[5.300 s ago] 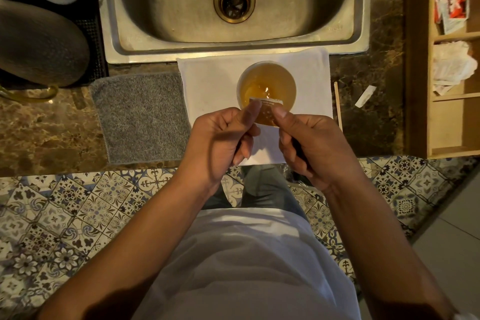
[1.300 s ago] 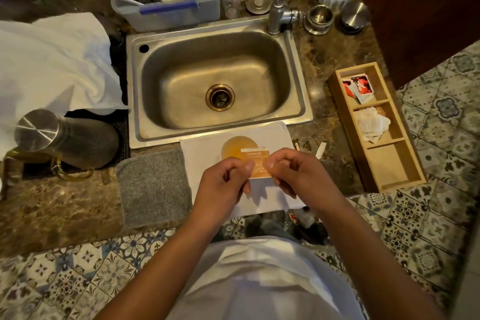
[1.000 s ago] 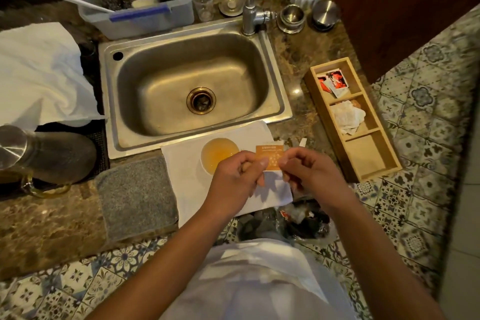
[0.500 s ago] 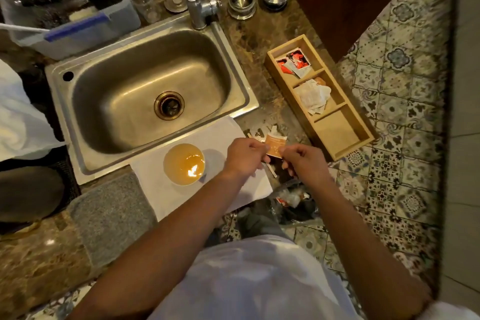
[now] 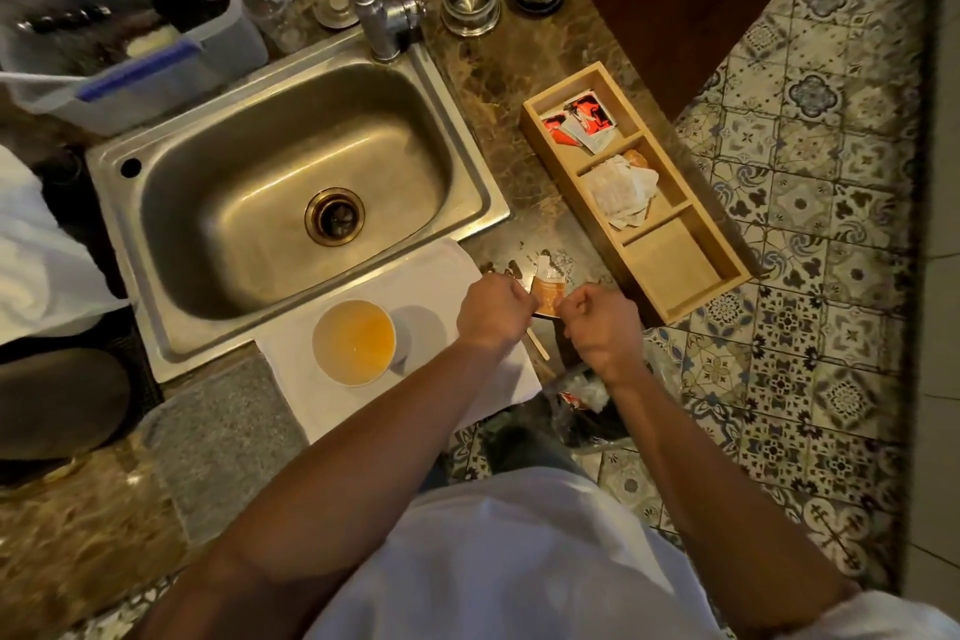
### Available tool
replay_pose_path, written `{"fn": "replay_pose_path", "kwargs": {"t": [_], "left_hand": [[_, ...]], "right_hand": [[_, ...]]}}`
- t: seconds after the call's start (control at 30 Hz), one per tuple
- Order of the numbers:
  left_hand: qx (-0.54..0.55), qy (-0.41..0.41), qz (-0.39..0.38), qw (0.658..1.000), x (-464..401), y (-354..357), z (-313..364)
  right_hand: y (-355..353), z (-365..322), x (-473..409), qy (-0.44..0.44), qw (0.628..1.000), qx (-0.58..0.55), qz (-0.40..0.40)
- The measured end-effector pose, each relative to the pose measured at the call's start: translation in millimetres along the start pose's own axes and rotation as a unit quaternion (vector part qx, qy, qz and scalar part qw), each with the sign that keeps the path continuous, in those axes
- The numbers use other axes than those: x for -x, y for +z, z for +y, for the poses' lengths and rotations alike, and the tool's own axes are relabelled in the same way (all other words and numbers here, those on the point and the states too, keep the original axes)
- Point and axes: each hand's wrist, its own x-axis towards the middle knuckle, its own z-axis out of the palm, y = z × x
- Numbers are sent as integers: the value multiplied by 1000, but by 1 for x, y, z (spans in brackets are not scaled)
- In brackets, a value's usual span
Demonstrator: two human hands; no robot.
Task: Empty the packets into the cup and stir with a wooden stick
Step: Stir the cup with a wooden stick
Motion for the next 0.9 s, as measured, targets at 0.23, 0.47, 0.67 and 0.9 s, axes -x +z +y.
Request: {"fn": "replay_pose_path", "kwargs": {"t": [0.23,0.47,0.67,0.9], "left_hand": [[-88,9,16,996,1,7,1],[-144,44,36,988,2,9,-1],[-102,58,55,992,8,8,-7],[24,99,82,991,42,-31,-5]], "right_hand": [[0,2,-1,-20,999,45,9],[1,-1,2,-15,996,87,19],[3,-1,6,-33,994,97,35],[0,-13,13,-98,992,65,36]]}}
